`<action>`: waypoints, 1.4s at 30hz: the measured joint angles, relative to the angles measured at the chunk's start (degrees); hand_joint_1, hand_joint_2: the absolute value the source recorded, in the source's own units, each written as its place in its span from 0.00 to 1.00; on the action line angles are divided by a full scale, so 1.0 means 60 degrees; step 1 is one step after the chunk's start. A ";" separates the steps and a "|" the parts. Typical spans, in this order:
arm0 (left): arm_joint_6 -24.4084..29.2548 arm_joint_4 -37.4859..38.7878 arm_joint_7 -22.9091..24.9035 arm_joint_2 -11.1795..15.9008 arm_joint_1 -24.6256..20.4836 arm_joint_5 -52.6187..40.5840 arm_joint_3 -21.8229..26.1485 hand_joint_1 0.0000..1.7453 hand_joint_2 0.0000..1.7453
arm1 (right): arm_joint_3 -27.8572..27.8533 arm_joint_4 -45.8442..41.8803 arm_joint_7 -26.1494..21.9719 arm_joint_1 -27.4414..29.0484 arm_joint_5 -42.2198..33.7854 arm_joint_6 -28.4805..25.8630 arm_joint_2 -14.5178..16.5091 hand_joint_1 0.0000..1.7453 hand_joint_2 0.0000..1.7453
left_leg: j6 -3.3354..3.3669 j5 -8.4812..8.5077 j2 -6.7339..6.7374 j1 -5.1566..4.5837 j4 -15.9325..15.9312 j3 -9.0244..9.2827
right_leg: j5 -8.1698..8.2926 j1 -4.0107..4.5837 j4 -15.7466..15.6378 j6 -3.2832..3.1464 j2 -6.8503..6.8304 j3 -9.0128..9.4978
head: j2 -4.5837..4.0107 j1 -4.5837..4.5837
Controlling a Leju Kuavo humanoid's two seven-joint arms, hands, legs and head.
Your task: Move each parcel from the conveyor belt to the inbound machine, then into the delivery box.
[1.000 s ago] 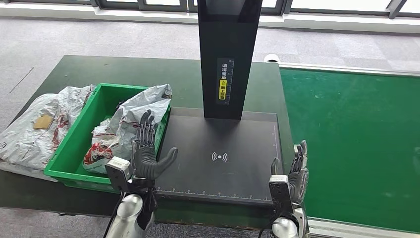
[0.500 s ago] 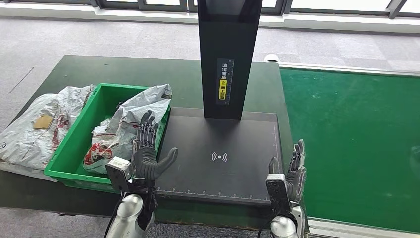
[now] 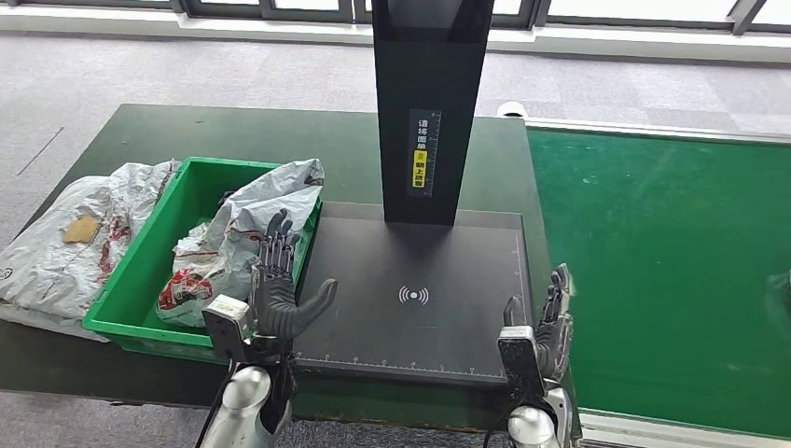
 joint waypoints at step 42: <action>-0.0314 0.0279 0.0000 0.0000 0.0006 -0.0114 0.0062 0.00 1.00 | -0.0030 0.0461 0.0000 -0.0172 0.0093 -0.0026 -0.0002 0.00 1.00 | 0.0000 0.0000 -0.0002 0.0000 0.0000 -0.0003 | 0.0000 0.0000 0.0000 0.0000 -0.0001 0.0000 | 0.0000 0.0000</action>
